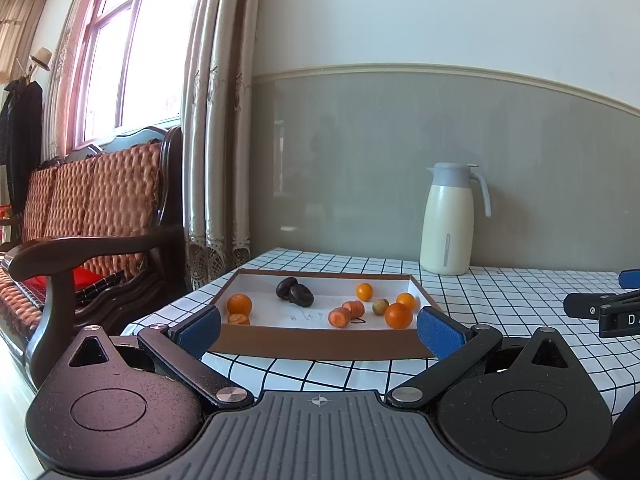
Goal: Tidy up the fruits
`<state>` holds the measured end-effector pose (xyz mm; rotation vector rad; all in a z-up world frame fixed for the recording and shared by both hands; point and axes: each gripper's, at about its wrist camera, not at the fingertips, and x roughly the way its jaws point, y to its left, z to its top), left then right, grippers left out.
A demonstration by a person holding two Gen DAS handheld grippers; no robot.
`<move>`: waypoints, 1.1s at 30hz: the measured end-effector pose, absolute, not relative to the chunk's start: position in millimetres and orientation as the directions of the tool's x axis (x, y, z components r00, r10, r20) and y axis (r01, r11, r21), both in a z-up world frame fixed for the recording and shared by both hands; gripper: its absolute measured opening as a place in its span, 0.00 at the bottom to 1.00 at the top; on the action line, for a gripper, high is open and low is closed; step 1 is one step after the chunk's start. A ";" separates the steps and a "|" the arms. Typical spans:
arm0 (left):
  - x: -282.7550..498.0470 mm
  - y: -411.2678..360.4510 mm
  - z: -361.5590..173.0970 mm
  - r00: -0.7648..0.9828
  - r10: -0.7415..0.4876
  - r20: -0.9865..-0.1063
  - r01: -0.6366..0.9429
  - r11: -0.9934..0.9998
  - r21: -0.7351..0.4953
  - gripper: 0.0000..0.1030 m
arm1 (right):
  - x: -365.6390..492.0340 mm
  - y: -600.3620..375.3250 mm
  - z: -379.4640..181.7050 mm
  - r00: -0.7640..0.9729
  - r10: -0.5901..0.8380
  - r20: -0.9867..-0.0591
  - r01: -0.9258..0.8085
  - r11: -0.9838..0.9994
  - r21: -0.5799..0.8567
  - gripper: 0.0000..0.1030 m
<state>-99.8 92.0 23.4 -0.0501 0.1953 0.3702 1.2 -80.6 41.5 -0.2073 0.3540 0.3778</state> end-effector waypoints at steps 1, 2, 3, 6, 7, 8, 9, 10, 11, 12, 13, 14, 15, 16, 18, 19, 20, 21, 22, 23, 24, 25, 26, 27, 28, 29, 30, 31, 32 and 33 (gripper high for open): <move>-99.6 91.6 23.5 0.914 0.355 -0.199 -0.364 0.931 -0.011 1.00 | 1.6 -80.6 41.6 0.869 0.323 -0.375 -0.394 0.910 -0.130 0.94; -99.2 91.7 23.7 0.913 0.355 -0.200 -0.364 0.931 -0.011 1.00 | 1.5 -80.6 41.6 0.869 0.323 -0.375 -0.394 0.910 -0.129 0.94; -99.4 91.7 23.6 0.913 0.355 -0.201 -0.364 0.931 -0.010 1.00 | 1.4 -80.5 41.5 0.868 0.324 -0.376 -0.395 0.910 -0.129 0.94; -99.5 91.8 23.4 0.913 0.356 -0.200 -0.366 0.931 -0.011 1.00 | 0.8 -80.1 41.6 0.869 0.324 -0.374 -0.395 0.909 -0.131 0.94; -99.5 91.7 23.2 0.913 0.355 -0.201 -0.365 0.931 -0.011 1.00 | 1.6 -80.6 41.7 0.869 0.322 -0.374 -0.394 0.909 -0.132 0.94; -99.5 92.0 23.2 0.913 0.356 -0.200 -0.365 0.931 -0.011 1.00 | 1.6 -80.6 41.8 0.870 0.322 -0.374 -0.394 0.910 -0.132 0.94; -99.6 92.1 23.0 0.913 0.355 -0.200 -0.365 0.931 -0.012 1.00 | 1.3 -80.4 41.7 0.870 0.322 -0.374 -0.394 0.910 -0.133 0.94; -99.4 92.3 22.7 0.913 0.354 -0.201 -0.364 0.931 -0.012 1.00 | 1.6 -80.5 41.8 0.870 0.322 -0.374 -0.394 0.910 -0.133 0.94; -99.0 92.4 22.7 0.913 0.355 -0.202 -0.365 0.931 -0.011 1.00 | 1.5 -80.5 41.9 0.870 0.321 -0.374 -0.393 0.910 -0.132 0.94; -98.8 92.2 22.8 0.912 0.356 -0.202 -0.365 0.931 -0.011 1.00 | 1.4 -80.5 41.8 0.870 0.322 -0.374 -0.393 0.910 -0.131 0.94; -98.7 92.4 22.8 0.913 0.354 -0.202 -0.364 0.931 -0.011 1.00 | 1.2 -80.4 41.7 0.870 0.323 -0.374 -0.393 0.910 -0.130 0.94; -98.3 92.4 22.6 0.913 0.354 -0.202 -0.364 0.931 -0.011 1.00 | 1.0 -80.3 41.7 0.870 0.323 -0.373 -0.393 0.910 -0.129 0.94; -98.3 92.4 22.6 0.913 0.354 -0.203 -0.364 0.931 -0.012 1.00 | 1.4 -80.6 41.7 0.870 0.323 -0.373 -0.393 0.910 -0.129 0.94; -98.3 92.4 22.5 0.913 0.353 -0.203 -0.363 0.932 -0.013 1.00 | 1.4 -80.8 42.2 0.870 0.323 -0.373 -0.393 0.911 -0.128 0.94; -98.3 92.1 21.8 0.913 0.354 -0.204 -0.364 0.931 -0.013 1.00 | 0.9 -80.2 42.3 0.870 0.323 -0.372 -0.393 0.911 -0.127 0.94; -98.1 91.8 21.6 0.913 0.354 -0.203 -0.364 0.931 -0.013 1.00 | 1.5 -80.7 42.7 0.870 0.323 -0.373 -0.392 0.911 -0.127 0.94; -97.7 91.4 21.5 0.913 0.354 -0.203 -0.364 0.931 -0.012 1.00 | 1.2 -80.3 42.7 0.870 0.323 -0.373 -0.393 0.911 -0.126 0.94; -97.4 91.5 21.4 0.912 0.356 -0.203 -0.366 0.931 -0.012 1.00 | 1.2 -80.6 42.7 0.870 0.323 -0.373 -0.393 0.911 -0.125 0.94; -98.1 91.5 21.3 0.912 0.356 -0.202 -0.366 0.930 -0.013 1.00 | 1.0 -80.4 42.6 0.870 0.323 -0.373 -0.392 0.911 -0.126 0.94; -98.0 91.3 21.2 0.913 0.356 -0.202 -0.366 0.931 -0.013 1.00 | 1.5 -80.8 42.7 0.870 0.324 -0.373 -0.393 0.911 -0.126 0.94; -97.7 91.0 21.2 0.912 0.356 -0.203 -0.366 0.930 -0.013 1.00 | 1.4 -80.6 42.7 0.870 0.323 -0.373 -0.392 0.911 -0.125 0.94; -97.6 90.8 21.3 0.912 0.357 -0.203 -0.367 0.930 -0.013 1.00 | 1.7 -80.8 42.7 0.870 0.323 -0.373 -0.392 0.912 -0.124 0.94; -97.7 90.9 21.3 0.913 0.355 -0.202 -0.366 0.931 -0.014 1.00 | 1.8 -80.9 42.8 0.870 0.322 -0.374 -0.390 0.913 -0.122 0.94; -97.7 90.6 21.4 0.913 0.356 -0.201 -0.366 0.931 -0.014 1.00 | 1.4 -81.0 42.8 0.870 0.322 -0.374 -0.390 0.913 -0.121 0.94; -98.1 90.1 21.4 0.913 0.356 -0.200 -0.366 0.930 -0.013 1.00 | 1.2 -81.0 42.7 0.870 0.323 -0.373 -0.391 0.912 -0.121 0.94; -97.9 89.9 21.3 0.913 0.356 -0.200 -0.366 0.930 -0.012 1.00 | 0.8 -80.7 42.6 0.870 0.323 -0.372 -0.391 0.912 -0.123 0.94; -97.6 89.7 21.2 0.912 0.358 -0.201 -0.367 0.930 -0.011 1.00 | 0.4 -80.4 42.6 0.871 0.322 -0.372 -0.390 0.912 -0.125 0.94; -97.6 89.7 21.3 0.912 0.359 -0.200 -0.369 0.930 -0.012 1.00 | 0.9 -80.6 42.5 0.870 0.322 -0.373 -0.391 0.912 -0.125 0.94; -97.8 89.7 21.4 0.912 0.359 -0.199 -0.369 0.930 -0.013 1.00 | 0.3 -80.4 42.6 0.870 0.322 -0.372 -0.391 0.912 -0.124 0.94; -97.8 89.7 21.2 0.912 0.359 -0.199 -0.368 0.930 -0.012 1.00 | 0.5 -80.4 42.6 0.870 0.322 -0.372 -0.390 0.913 -0.123 0.94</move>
